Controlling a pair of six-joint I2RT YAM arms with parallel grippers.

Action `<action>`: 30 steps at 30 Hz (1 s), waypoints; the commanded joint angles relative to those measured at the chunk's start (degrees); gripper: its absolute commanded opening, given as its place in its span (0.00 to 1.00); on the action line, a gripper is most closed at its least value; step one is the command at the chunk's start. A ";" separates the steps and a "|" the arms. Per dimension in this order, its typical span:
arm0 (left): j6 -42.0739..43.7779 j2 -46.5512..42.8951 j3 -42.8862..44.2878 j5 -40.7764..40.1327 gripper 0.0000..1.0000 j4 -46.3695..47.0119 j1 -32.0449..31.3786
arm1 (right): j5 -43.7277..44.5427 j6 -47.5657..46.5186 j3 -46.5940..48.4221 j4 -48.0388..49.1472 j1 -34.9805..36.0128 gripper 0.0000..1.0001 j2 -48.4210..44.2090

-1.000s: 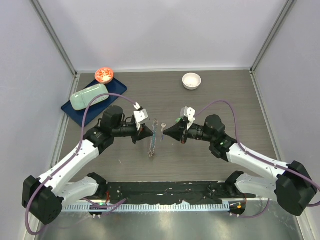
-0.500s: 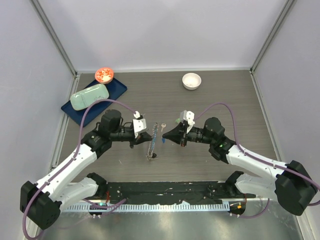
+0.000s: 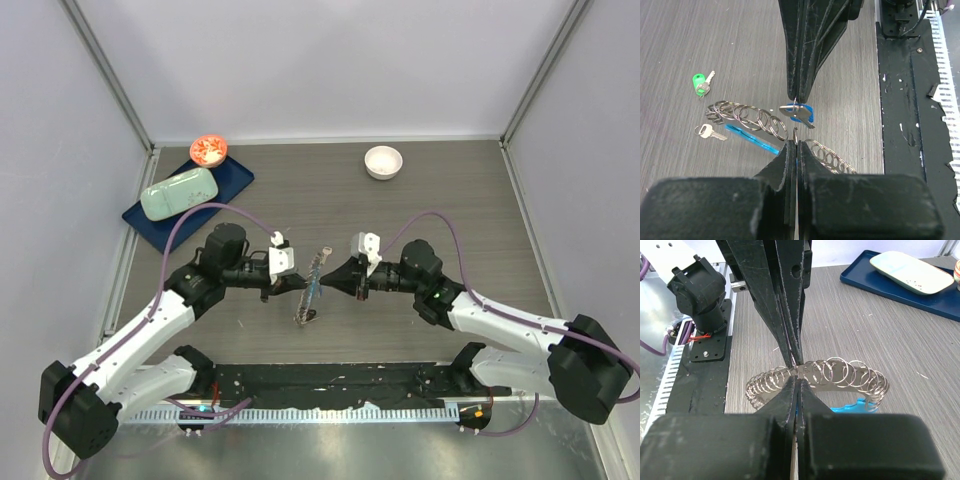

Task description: Put the keys on the keyring

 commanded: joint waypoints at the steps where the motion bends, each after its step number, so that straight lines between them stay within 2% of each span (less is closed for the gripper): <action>1: 1.86 -0.54 -0.08 2.52 0.00 2.80 -0.67 | 1.04 -4.22 0.40 1.60 1.21 0.01 -0.14; 12: 2.12 -0.89 -0.17 2.96 0.00 2.72 -0.94 | 3.59 -8.70 1.19 -2.71 3.76 0.01 -0.67; 30: 3.44 0.25 0.27 5.24 0.00 1.58 -0.94 | 4.12 -9.76 0.40 -2.36 4.20 0.01 -2.42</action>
